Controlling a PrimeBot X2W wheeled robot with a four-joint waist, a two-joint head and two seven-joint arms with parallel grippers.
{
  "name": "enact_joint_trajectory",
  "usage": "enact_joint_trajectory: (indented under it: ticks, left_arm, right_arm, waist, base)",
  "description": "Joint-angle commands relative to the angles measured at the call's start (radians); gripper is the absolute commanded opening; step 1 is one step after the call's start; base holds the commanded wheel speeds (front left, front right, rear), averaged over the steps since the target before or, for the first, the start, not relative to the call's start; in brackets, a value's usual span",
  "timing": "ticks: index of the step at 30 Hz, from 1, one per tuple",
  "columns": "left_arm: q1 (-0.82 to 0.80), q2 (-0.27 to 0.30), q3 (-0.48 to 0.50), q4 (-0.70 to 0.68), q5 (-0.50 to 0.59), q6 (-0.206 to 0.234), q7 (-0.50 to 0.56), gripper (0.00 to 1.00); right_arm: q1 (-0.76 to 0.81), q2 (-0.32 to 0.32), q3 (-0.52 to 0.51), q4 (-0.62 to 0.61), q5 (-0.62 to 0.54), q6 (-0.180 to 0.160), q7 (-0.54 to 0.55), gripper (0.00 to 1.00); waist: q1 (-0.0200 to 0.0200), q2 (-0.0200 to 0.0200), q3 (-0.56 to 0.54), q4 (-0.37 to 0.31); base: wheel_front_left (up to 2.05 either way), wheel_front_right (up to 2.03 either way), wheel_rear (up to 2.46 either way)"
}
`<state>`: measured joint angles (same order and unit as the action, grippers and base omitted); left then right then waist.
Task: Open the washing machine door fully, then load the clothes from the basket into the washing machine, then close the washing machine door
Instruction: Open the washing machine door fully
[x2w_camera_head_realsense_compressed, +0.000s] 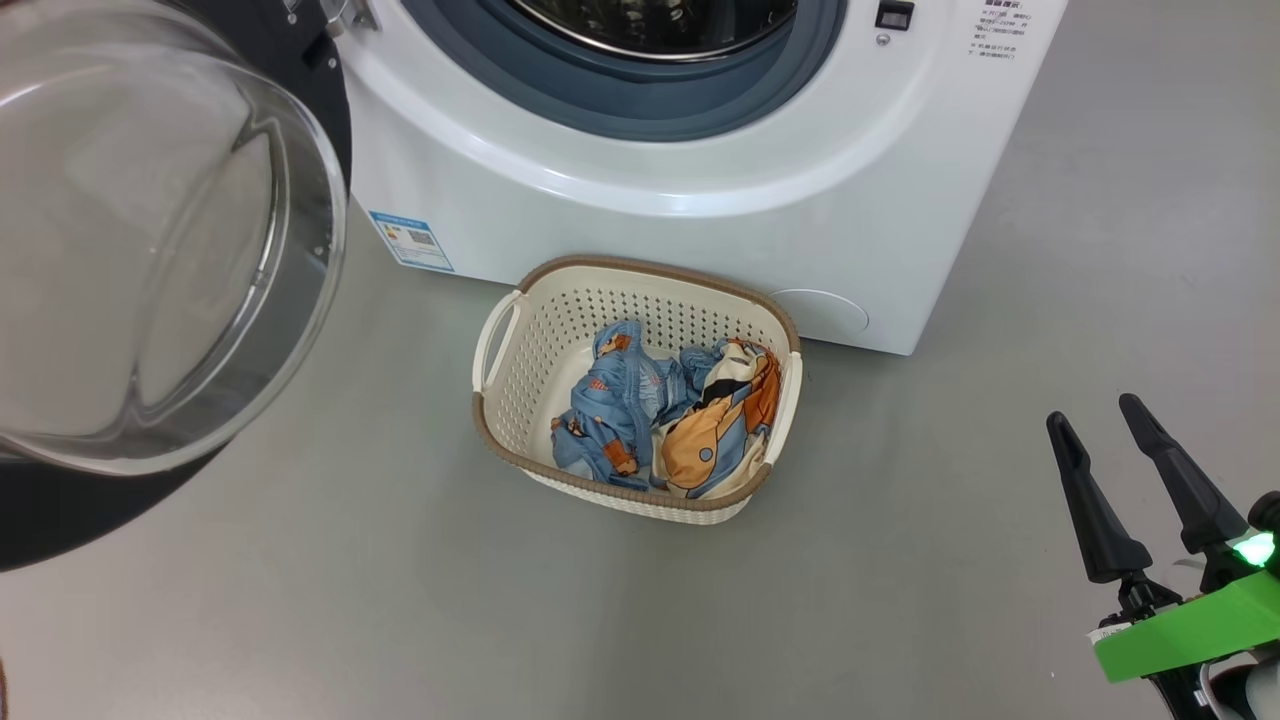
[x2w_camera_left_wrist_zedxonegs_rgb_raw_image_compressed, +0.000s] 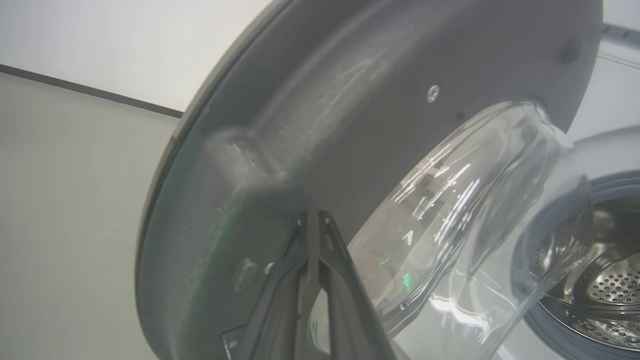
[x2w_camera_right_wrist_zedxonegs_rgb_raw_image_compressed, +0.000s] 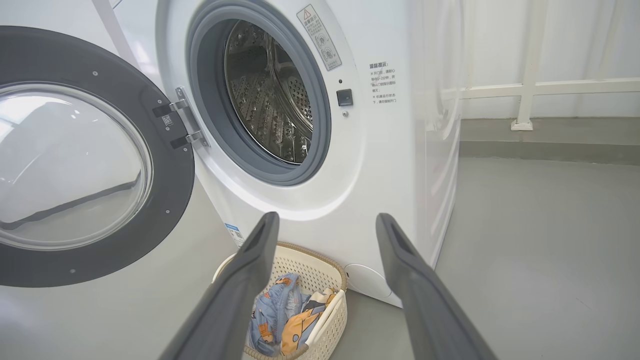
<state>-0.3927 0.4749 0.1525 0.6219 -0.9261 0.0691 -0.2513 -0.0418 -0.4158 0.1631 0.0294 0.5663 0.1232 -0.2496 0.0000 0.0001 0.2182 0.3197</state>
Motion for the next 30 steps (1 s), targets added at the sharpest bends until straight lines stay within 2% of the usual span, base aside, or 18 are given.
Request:
enact_joint_trajectory:
  ticks: [1,17,30]
  left_arm:
    - [-0.040,0.080,0.049,0.003,0.014,-0.003,-0.010,0.00]
    - [-0.201,0.123,0.051,0.249,0.067,-0.047,-0.010,0.00]
    - [-0.271,0.131,0.057,0.345,0.104,-0.046,-0.010,0.00]
  right_arm:
    - [-0.020,-0.024,0.017,-0.025,-0.003,0.008,-0.012,1.00]
    - [-0.039,-0.038,0.019,-0.017,-0.042,0.008,-0.012,1.00]
    - [-0.055,-0.048,0.028,-0.011,-0.052,0.008,-0.012,1.00]
  waist:
    - [0.0000,-0.0001,0.002,-0.001]
    - [0.0000,-0.0001,0.033,-0.010]
    - [0.0000,-0.0001,0.041,-0.020]
  base:
    - [0.00,0.00,0.00]
    - [0.00,0.00,0.00]
    - [0.00,0.00,0.00]
